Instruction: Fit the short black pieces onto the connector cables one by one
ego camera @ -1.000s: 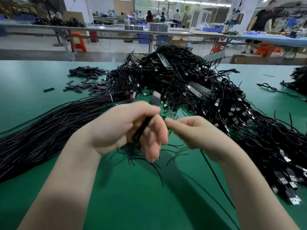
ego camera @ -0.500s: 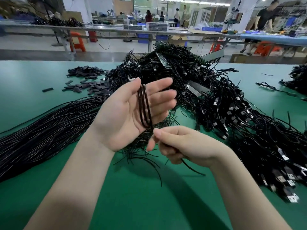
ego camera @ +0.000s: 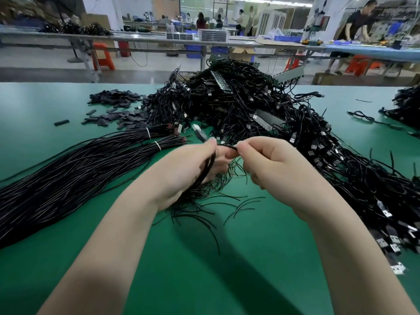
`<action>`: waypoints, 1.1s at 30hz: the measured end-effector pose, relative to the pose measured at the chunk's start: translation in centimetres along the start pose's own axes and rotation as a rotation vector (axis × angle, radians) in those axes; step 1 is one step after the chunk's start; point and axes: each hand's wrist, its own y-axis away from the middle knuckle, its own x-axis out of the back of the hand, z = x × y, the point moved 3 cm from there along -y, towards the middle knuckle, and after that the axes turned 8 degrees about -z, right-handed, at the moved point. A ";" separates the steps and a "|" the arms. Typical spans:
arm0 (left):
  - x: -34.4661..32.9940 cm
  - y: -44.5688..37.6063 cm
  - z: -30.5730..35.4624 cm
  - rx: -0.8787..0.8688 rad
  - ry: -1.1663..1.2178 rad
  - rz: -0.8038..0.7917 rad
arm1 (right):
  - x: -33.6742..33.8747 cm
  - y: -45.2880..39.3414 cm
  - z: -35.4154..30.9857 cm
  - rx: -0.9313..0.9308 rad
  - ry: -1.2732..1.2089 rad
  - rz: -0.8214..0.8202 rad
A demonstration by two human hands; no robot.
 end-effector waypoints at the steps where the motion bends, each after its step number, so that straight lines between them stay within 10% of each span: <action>1: -0.1 0.0 0.5 -0.073 0.088 0.042 | -0.3 0.1 -0.3 0.015 -0.025 -0.022; 8: -0.8 0.7 2.5 -0.266 0.635 0.099 | -3.7 -0.1 0.2 -0.064 -0.216 -0.398; 33: -1.4 0.4 1.1 -0.190 0.237 0.191 | -5.6 -1.2 2.0 -0.012 -0.334 -0.169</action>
